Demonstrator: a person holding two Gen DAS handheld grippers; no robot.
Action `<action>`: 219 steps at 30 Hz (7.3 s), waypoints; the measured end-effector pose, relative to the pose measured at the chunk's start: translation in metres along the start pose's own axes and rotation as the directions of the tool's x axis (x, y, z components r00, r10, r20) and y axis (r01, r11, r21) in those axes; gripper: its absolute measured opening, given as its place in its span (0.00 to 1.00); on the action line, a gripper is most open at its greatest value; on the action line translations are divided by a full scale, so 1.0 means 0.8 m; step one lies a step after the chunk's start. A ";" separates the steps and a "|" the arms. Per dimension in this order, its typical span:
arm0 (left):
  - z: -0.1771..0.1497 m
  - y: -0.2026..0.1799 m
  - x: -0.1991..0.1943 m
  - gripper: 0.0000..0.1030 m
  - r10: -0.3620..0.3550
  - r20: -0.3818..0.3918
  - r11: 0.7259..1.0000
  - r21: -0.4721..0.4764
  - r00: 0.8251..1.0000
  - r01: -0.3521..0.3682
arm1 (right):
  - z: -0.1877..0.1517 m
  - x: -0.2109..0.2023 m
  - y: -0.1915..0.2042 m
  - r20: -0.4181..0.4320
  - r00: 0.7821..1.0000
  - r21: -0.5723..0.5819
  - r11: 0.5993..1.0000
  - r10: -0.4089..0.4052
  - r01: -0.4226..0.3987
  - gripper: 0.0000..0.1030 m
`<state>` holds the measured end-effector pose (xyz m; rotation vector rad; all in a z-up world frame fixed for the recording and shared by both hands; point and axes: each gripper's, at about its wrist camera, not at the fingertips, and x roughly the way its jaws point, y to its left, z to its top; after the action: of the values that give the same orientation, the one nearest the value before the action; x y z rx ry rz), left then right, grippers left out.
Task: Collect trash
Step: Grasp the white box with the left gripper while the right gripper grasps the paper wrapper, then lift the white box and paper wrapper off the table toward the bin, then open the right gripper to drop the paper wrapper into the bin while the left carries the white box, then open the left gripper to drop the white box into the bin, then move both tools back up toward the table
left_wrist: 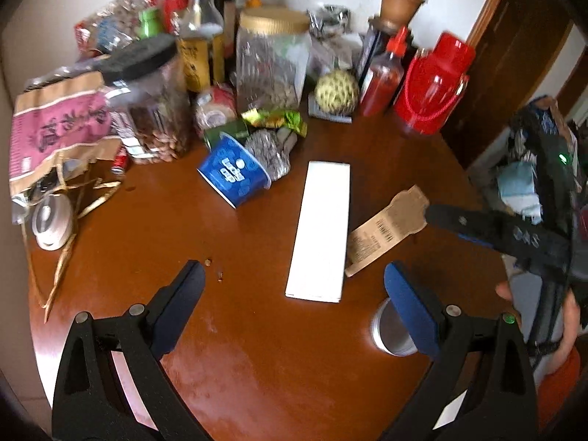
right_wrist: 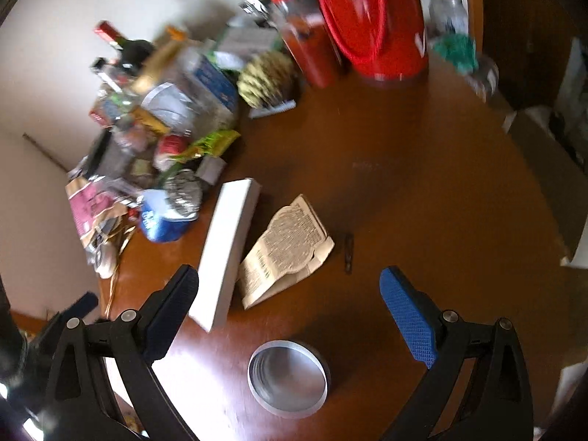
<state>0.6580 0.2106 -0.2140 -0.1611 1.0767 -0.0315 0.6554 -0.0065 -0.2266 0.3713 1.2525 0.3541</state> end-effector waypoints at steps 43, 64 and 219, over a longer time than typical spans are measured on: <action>-0.016 -0.061 0.127 0.48 0.113 -0.114 0.991 0.079 0.987 -0.104 | 0.003 -0.130 0.002 0.270 0.952 -0.161 0.968 -0.144 0.192 0.11; -0.069 -0.152 -0.182 0.48 0.164 0.336 0.974 -0.202 0.927 -0.099 | -0.040 -0.292 -0.010 0.414 0.907 -0.431 0.895 0.081 0.117 0.11; -0.401 -0.137 -0.432 0.76 -0.008 0.388 0.998 0.059 0.922 -0.016 | -0.437 -0.400 0.090 0.469 0.882 -0.347 0.908 -0.047 0.233 0.66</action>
<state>0.2177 0.1009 -0.0450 -0.1035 0.6772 -0.0274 0.2276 -0.0612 -0.0167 0.0035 0.7177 0.3586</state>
